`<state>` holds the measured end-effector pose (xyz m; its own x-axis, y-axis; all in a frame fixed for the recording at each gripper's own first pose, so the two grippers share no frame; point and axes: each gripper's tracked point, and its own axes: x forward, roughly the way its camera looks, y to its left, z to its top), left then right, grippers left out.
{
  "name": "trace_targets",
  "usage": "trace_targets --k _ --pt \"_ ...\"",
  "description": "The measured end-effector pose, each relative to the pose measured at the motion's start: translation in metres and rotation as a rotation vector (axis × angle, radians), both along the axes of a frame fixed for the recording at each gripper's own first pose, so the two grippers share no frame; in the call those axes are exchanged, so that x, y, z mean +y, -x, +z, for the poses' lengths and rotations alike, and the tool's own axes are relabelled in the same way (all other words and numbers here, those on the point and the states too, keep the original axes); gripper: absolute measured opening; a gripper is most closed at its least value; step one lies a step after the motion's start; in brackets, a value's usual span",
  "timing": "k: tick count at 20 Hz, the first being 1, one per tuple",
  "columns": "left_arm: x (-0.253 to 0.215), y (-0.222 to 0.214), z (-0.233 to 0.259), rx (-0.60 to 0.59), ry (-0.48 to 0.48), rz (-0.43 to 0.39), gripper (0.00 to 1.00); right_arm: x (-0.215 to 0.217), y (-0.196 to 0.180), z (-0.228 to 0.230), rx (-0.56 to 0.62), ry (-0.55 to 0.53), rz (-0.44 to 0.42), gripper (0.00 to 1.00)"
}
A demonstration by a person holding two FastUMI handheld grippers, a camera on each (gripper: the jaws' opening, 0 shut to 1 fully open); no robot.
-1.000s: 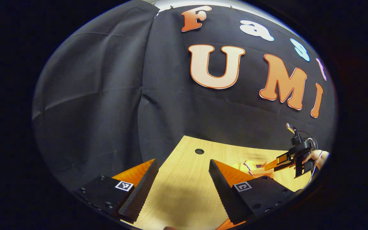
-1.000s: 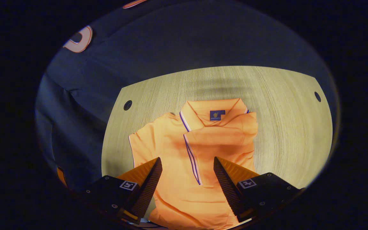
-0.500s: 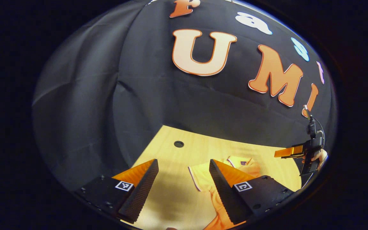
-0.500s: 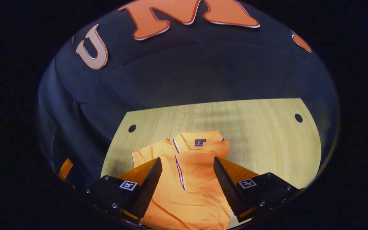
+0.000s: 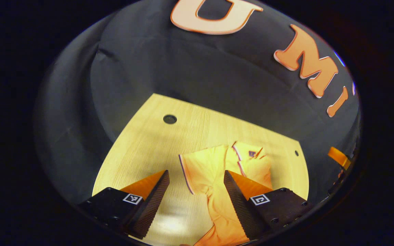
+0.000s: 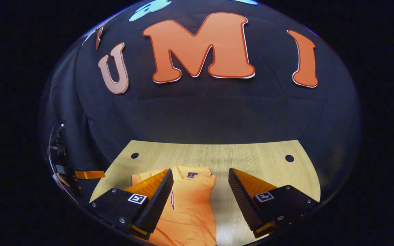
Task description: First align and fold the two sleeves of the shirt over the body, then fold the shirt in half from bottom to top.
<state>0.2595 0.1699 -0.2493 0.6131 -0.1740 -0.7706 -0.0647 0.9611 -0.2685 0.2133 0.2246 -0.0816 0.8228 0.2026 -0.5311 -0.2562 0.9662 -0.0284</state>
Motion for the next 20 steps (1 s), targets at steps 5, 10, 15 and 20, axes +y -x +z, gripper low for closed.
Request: trace_targets --k 5,10,15,20 --pt "-0.001 -0.016 -0.076 0.233 -0.104 -0.047 0.99 -0.024 0.011 0.009 -0.024 -0.006 -0.003 0.99" --pt "-0.003 -0.029 -0.117 0.343 -0.176 -0.049 0.98 -0.057 0.020 0.002 -0.007 0.017 -0.022 0.99" --pt "-0.003 -0.032 -0.141 0.406 -0.183 -0.003 0.99 -0.080 0.025 -0.010 0.020 0.007 -0.047 0.99" --pt "-0.002 -0.028 -0.158 0.452 -0.197 0.048 0.99 -0.095 0.027 -0.016 0.048 -0.022 -0.065 0.99"
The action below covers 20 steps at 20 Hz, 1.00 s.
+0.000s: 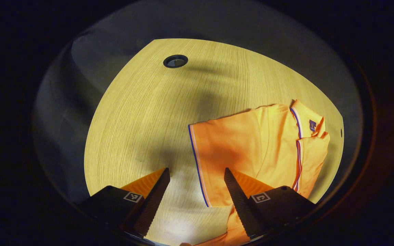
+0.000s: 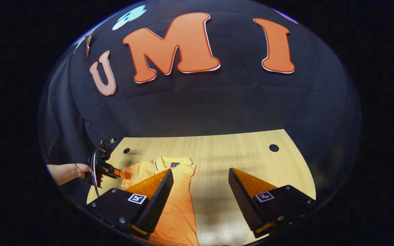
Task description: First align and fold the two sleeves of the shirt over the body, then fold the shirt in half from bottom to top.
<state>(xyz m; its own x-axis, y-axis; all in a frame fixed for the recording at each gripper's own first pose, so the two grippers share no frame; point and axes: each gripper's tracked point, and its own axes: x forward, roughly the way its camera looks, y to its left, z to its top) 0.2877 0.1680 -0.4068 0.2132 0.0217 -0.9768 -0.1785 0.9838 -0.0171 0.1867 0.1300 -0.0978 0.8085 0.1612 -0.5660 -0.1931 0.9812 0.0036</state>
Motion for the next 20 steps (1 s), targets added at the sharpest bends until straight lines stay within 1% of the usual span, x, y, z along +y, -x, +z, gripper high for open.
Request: trace_targets --k 2,3,6,7,8,9,10,11,12,13,15,20 --pt "0.001 0.004 -0.004 0.021 0.001 0.032 0.99 -0.007 0.000 0.000 -0.014 0.003 -0.014 0.99" --pt "0.003 0.002 -0.003 0.007 -0.005 0.040 0.99 -0.008 0.000 0.002 -0.027 0.005 -0.020 0.99" --pt "-0.001 0.000 -0.003 -0.003 -0.008 0.037 0.93 -0.013 0.005 0.007 -0.039 0.006 -0.027 0.99" --pt "-0.005 -0.002 -0.005 -0.009 -0.006 0.042 0.85 -0.012 0.008 0.008 -0.039 -0.006 -0.028 0.99" --pt "-0.008 -0.004 -0.006 -0.008 -0.002 0.034 0.65 -0.012 0.010 0.009 -0.036 -0.018 -0.029 0.99" --pt "-0.012 -0.004 -0.006 -0.014 0.012 0.019 0.55 -0.013 0.011 0.008 -0.032 -0.022 -0.031 0.99" --pt "-0.015 -0.007 -0.005 -0.016 0.016 0.007 0.28 -0.016 0.013 0.008 -0.032 -0.015 -0.037 0.99" --pt "-0.017 -0.004 -0.004 -0.003 0.024 -0.004 0.19 -0.020 0.014 0.007 -0.032 -0.004 -0.043 0.99" --pt "-0.019 -0.006 0.002 -0.012 0.015 0.004 0.10 -0.022 0.015 0.006 -0.029 0.003 -0.048 0.99" --pt "-0.024 -0.003 -0.003 -0.010 0.014 0.006 0.03 -0.022 0.019 0.006 -0.026 0.003 -0.050 0.99" --pt "-0.032 -0.007 0.008 -0.049 0.021 0.001 0.03 -0.021 0.022 0.006 -0.024 0.000 -0.051 0.99" --pt "-0.048 -0.018 0.058 -0.138 -0.001 -0.095 0.02 -0.014 0.024 0.011 -0.033 -0.023 -0.041 0.99"
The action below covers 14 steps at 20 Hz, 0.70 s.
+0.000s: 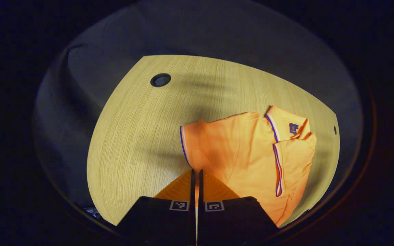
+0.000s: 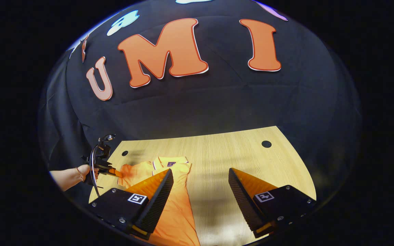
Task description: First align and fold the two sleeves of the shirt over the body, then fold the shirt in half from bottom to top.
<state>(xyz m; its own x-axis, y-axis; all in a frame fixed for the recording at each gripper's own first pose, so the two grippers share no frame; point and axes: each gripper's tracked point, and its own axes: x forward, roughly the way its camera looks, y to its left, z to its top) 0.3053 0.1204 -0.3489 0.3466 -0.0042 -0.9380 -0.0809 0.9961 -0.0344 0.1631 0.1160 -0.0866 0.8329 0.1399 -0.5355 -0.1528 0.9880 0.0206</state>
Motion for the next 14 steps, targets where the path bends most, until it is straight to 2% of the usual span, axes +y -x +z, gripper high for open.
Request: trace_targets --k 5,14 --pt "-0.039 -0.004 0.043 -0.056 0.018 -0.086 0.02 -0.002 0.004 0.008 -0.015 -0.011 0.001 0.99" --pt "-0.132 0.001 0.074 -0.072 0.053 -0.200 0.03 -0.016 0.009 0.028 -0.048 -0.028 0.014 0.99"
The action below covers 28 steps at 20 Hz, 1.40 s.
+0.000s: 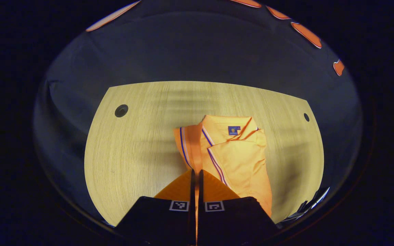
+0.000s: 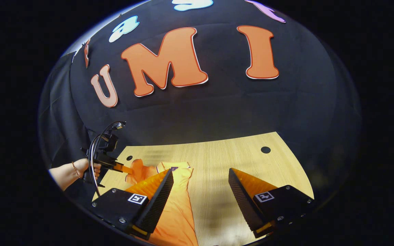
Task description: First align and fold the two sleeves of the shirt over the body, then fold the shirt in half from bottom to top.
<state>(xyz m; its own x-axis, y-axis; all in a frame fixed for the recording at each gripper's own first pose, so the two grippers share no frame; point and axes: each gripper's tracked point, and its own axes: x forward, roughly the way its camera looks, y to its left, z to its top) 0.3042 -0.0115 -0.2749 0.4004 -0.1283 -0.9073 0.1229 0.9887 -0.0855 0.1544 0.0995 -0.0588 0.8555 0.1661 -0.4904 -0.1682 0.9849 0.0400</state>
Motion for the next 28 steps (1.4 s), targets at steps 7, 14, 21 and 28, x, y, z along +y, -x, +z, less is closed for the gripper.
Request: trace_targets --k 7,14,21,28 --pt "-0.071 0.013 -0.003 0.021 -0.015 -0.116 0.02 -0.020 0.006 -0.009 0.024 -0.023 -0.023 0.99" --pt "-0.119 0.023 -0.031 0.085 -0.007 -0.165 0.03 -0.045 0.012 -0.023 0.063 -0.032 -0.066 0.99" --pt "-0.132 0.026 -0.053 0.115 -0.016 -0.150 0.08 -0.055 0.014 -0.035 0.095 -0.026 -0.092 0.99" --pt "-0.143 0.019 -0.053 0.088 0.033 -0.166 0.70 -0.051 0.010 -0.043 0.114 -0.022 -0.098 0.99"
